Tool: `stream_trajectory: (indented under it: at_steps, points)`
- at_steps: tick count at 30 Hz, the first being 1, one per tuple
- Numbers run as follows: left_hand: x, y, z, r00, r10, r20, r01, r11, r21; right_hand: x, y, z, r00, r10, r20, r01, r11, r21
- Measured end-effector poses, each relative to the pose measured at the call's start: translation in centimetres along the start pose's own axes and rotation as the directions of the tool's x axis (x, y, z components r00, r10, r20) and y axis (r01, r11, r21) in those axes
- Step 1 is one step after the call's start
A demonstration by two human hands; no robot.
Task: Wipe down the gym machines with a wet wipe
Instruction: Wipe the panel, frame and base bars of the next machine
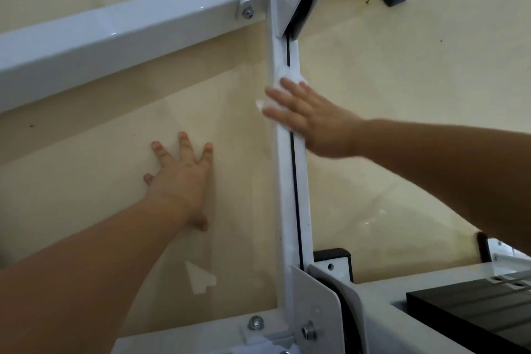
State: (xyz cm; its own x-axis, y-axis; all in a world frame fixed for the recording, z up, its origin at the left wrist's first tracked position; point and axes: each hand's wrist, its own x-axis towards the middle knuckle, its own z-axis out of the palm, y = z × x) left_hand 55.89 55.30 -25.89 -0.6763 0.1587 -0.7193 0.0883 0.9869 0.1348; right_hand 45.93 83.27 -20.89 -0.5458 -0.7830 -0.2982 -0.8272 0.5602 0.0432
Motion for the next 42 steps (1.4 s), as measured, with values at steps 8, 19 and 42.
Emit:
stream_trajectory:
  at_steps: [8, 19, 42]
  points:
    - [-0.2, 0.0, 0.1, 1.000, 0.004, -0.006, -0.004, 1.000, -0.029, 1.1, 0.4, -0.6, 0.995, 0.082, 0.057, -0.081, 0.997, -0.015]
    - [-0.1, 0.2, 0.1, 1.000, -0.015, -0.009, 0.015, 1.000, -0.013, 2.5, 1.0, -2.8, 0.985, 0.028, 0.171, -0.070, 0.967, 0.244]
    - [-6.7, -7.5, -0.5, 0.976, 0.013, -0.219, -0.029, 0.997, -0.071, 7.1, -16.8, -7.3, 0.768, 0.598, 0.228, -0.620, 0.608, 0.495]
